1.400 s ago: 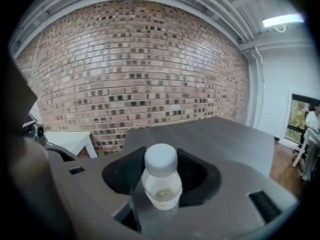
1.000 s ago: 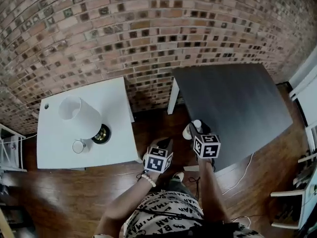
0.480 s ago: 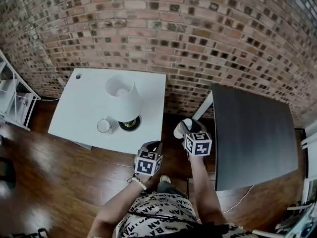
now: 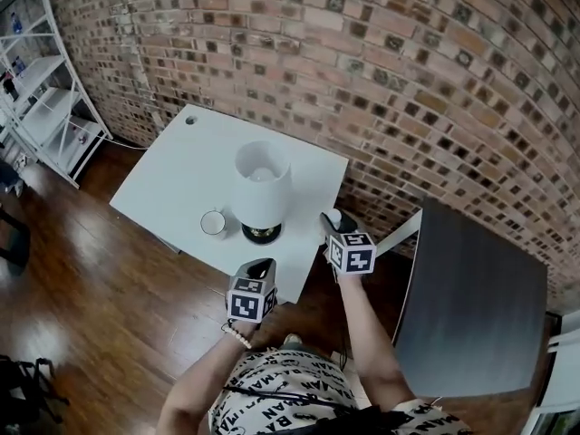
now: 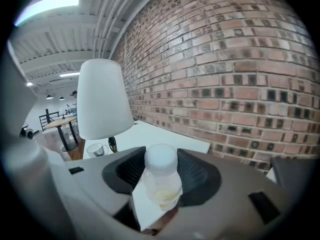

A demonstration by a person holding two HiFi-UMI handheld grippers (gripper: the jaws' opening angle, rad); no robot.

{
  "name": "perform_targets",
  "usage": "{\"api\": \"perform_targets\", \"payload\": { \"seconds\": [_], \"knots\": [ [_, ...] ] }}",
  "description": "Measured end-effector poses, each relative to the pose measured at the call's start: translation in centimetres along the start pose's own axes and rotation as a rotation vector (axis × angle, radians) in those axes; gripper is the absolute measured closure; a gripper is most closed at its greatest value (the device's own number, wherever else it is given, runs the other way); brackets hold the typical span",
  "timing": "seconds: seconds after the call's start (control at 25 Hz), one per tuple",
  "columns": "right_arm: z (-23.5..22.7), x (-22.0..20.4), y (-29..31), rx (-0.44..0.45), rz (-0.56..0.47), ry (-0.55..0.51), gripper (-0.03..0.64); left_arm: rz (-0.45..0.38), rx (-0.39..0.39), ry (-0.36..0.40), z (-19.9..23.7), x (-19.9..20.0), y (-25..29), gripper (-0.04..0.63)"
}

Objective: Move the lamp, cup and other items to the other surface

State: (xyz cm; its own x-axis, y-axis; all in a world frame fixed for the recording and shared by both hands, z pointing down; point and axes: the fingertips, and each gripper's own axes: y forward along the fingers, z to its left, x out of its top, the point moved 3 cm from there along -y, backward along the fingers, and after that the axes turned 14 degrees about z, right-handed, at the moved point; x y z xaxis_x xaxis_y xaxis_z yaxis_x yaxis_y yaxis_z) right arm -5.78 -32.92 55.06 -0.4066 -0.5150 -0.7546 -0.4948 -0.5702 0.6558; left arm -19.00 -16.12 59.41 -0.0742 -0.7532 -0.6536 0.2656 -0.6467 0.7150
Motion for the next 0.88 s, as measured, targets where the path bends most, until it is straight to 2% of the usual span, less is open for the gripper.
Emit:
{"api": "perform_targets", "payload": {
  "seconds": [0.2,0.52,0.68,0.88],
  "knots": [
    [0.7,1.0,3.2,0.063,0.014,-0.044,0.410,-0.013,0.061,-0.077,1.6,-0.3,-0.2,0.592],
    [1.6,2.0,6.2,0.108,0.036,-0.105,0.410,-0.024,0.117,-0.155,2.9,-1.6,-0.8,0.592],
    [2.2,2.0,6.7,0.114,0.050,-0.133,0.408,-0.028,0.138,-0.172,3.8,-2.0,-1.3,0.592],
    [2.5,1.8,6.8,0.102,0.073,-0.163,0.404,-0.049,0.125,-0.179,4.1,-1.4,-1.2,0.592]
  ]
}}
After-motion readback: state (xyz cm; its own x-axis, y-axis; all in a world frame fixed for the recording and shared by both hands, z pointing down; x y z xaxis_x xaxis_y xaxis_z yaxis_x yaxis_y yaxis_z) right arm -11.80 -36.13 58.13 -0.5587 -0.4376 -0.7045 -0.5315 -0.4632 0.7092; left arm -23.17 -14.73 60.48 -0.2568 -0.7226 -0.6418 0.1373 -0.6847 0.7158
